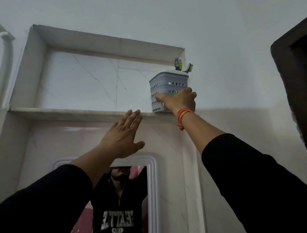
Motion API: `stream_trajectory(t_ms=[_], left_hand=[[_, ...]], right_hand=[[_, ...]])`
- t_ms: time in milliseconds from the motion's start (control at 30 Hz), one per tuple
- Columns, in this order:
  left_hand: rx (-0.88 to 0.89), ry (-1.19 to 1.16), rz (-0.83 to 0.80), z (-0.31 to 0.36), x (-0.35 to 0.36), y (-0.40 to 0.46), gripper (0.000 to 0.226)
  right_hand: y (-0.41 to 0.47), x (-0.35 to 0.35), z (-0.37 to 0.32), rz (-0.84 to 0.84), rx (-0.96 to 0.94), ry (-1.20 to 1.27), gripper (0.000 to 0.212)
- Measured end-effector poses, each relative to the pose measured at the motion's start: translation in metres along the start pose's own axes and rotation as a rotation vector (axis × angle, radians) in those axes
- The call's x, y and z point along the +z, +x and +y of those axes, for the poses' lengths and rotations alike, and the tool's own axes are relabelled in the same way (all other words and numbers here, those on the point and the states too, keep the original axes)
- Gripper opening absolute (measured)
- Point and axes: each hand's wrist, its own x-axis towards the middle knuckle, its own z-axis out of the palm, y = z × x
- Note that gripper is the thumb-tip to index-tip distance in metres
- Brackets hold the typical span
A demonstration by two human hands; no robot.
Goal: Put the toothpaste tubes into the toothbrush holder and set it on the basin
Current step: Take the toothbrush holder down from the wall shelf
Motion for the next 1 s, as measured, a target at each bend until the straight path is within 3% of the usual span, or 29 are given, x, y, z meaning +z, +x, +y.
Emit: stream_trajectory(t_ms=[267, 400, 500, 667, 767, 833, 1000], left_hand=[[0.006, -0.157, 0.021, 0.005, -0.002, -0.026, 0.093], [-0.014, -0.296, -0.048, 0.015, 0.013, -0.063, 0.088], [-0.038, -0.384, -0.09, 0.023, 0.034, -0.101, 0.082], [-0.106, -0.539, -0.225, 0.04, 0.084, -0.19, 0.074], [-0.183, -0.65, -0.343, 0.056, 0.117, -0.253, 0.061], [-0.24, -0.691, -0.433, 0.066, 0.138, -0.294, 0.056], [-0.338, -0.696, -0.656, 0.085, 0.187, -0.388, 0.048]], right_hand=[[-0.055, -0.039, -0.005, -0.08, -0.064, 0.066, 0.114], [-0.103, -0.047, 0.018, -0.191, 0.008, 0.126, 0.108], [-0.148, -0.046, 0.054, -0.221, 0.04, 0.144, 0.102], [-0.231, -0.032, 0.134, -0.232, 0.009, 0.099, 0.113], [-0.288, -0.03, 0.18, -0.29, 0.008, 0.129, 0.1], [-0.328, -0.03, 0.213, -0.323, 0.056, 0.138, 0.098], [-0.432, -0.025, 0.304, -0.414, 0.31, -0.007, 0.121]])
